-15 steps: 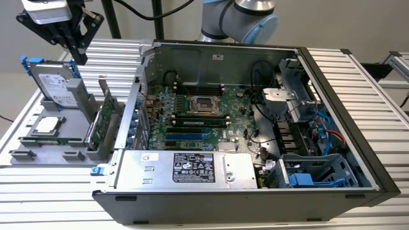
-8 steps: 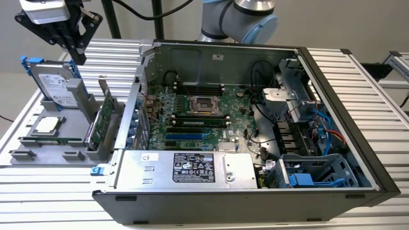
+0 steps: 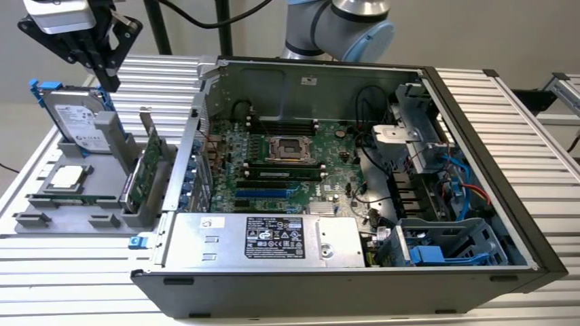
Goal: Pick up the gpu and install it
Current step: 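Reach for the gpu, then pick up the gpu and move the gpu toward the slot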
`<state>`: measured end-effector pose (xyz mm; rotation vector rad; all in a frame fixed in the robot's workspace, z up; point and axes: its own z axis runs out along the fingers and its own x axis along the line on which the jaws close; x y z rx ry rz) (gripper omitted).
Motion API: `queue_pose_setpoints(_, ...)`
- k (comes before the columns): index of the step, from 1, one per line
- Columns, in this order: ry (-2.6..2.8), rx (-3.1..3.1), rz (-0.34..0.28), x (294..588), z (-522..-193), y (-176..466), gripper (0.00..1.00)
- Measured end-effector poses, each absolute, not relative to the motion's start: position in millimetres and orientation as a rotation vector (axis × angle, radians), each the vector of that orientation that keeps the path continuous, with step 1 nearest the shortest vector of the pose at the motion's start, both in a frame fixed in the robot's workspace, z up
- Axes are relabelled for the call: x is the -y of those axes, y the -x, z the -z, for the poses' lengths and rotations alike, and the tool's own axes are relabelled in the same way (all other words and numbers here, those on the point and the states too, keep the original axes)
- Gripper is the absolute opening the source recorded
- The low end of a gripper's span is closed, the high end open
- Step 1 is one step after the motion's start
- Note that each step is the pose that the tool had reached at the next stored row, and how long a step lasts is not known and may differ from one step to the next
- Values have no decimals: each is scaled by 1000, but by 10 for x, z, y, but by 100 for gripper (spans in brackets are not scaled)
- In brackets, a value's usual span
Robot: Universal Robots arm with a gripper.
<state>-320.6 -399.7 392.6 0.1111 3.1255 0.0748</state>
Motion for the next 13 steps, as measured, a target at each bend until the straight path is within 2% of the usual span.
queue_pose_setpoints(13, -111, -3126, -75, 3997, -3926, 3209, 0)
